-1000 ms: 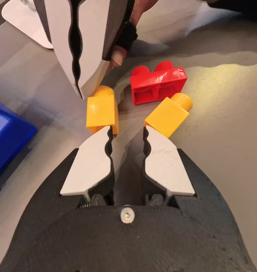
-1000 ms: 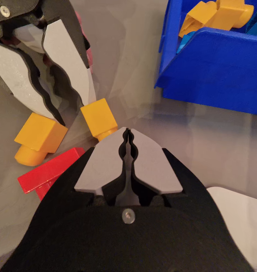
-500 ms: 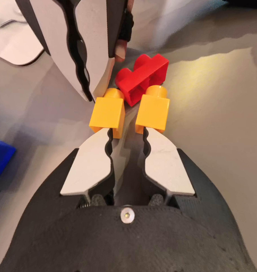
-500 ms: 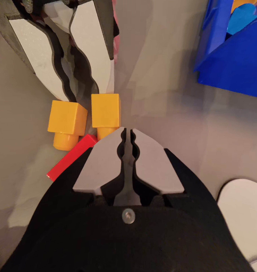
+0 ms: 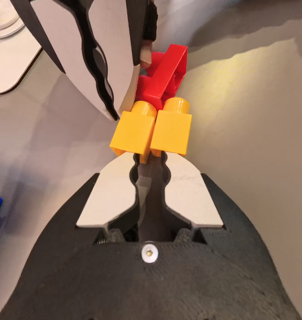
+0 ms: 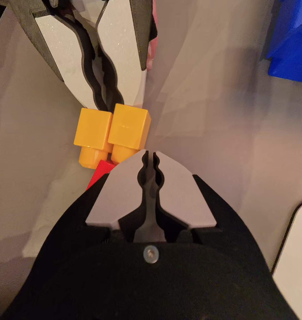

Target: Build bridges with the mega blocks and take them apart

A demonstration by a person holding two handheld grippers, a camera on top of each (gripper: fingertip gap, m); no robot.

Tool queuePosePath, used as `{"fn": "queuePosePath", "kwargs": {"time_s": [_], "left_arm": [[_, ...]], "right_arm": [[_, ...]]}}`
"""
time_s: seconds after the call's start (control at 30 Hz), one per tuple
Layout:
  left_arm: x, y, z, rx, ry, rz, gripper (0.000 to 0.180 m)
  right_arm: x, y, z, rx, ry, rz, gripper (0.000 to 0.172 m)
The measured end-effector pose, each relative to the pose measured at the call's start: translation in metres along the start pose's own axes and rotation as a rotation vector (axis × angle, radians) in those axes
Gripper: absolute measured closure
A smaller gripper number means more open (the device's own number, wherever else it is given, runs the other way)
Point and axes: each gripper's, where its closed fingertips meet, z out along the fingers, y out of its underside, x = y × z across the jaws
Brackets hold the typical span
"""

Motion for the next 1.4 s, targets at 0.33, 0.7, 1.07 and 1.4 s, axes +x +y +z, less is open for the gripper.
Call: {"fn": "queuePosePath", "kwargs": {"time_s": [0.33,0.7,1.07,1.4], "left_arm": [[0.004,-0.011,0.008,0.011,-0.011,0.036,0.17],[-0.007,-0.022,-0.006,0.117,-0.048,-0.015,0.171],[-0.044,-0.057,-0.059,0.274,-0.356,0.106,0.171],[-0.053,-0.089,-0.084,0.293,-0.549,0.262,0.171]], "right_arm": [[0.0,0.005,-0.005,0.003,0.007,0.022,0.167],[0.013,-0.001,-0.041,0.112,0.143,0.079,0.151],[-0.004,-0.038,-0.089,0.563,-0.024,0.324,0.123],[-0.021,-0.087,-0.093,0.775,-0.246,0.44,0.123]]}}
